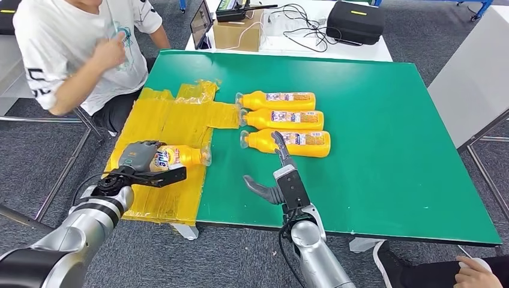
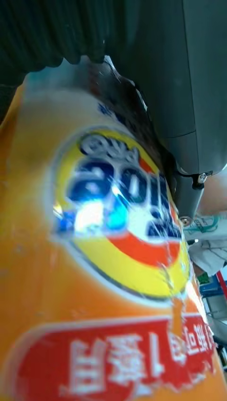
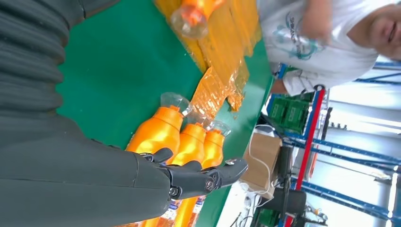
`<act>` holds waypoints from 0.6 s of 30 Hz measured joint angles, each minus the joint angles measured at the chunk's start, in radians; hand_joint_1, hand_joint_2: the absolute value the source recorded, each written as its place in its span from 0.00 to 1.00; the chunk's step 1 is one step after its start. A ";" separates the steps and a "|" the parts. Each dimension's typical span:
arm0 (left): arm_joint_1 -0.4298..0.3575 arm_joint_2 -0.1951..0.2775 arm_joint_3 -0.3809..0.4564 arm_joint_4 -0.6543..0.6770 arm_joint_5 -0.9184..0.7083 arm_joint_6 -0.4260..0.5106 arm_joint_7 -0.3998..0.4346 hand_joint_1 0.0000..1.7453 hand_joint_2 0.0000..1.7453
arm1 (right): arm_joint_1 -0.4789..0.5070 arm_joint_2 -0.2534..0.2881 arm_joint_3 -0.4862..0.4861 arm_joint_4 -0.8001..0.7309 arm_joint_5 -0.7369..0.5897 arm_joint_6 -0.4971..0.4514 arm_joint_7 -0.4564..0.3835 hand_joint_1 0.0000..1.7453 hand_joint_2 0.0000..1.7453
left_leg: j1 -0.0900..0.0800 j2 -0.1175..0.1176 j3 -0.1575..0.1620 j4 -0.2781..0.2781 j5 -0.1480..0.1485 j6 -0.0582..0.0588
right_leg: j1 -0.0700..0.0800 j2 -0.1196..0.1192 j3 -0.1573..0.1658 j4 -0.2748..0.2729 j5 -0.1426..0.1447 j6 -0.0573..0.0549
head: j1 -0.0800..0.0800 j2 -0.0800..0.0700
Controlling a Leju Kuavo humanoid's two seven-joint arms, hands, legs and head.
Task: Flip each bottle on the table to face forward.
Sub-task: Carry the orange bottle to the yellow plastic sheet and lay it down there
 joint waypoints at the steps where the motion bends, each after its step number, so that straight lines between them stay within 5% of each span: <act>1: -0.003 0.001 -0.005 0.004 -0.001 0.002 0.004 0.00 1.00 | -0.002 0.000 0.001 0.000 0.000 0.004 0.000 0.00 1.00 | 0.000 0.000 0.000 0.000 0.000 0.000 | 0.000 0.000 0.000 0.000 0.000 0.000 | 0.000 0.000; 10: -0.014 0.006 -0.023 0.026 0.009 0.007 -0.005 0.00 1.00 | -0.008 0.001 0.003 0.006 0.000 0.014 0.000 0.00 1.00 | 0.002 0.000 0.001 0.000 0.002 -0.002 | 0.001 0.000 0.000 0.001 0.000 0.000 | 0.000 0.000; 18: 0.001 0.008 0.001 0.029 0.093 0.047 -0.102 0.00 1.00 | -0.012 0.000 0.003 0.016 0.000 0.027 0.003 0.00 1.00 | 0.001 -0.001 0.000 0.000 0.002 -0.002 | 0.000 0.000 0.000 0.001 0.000 0.000 | 0.000 0.000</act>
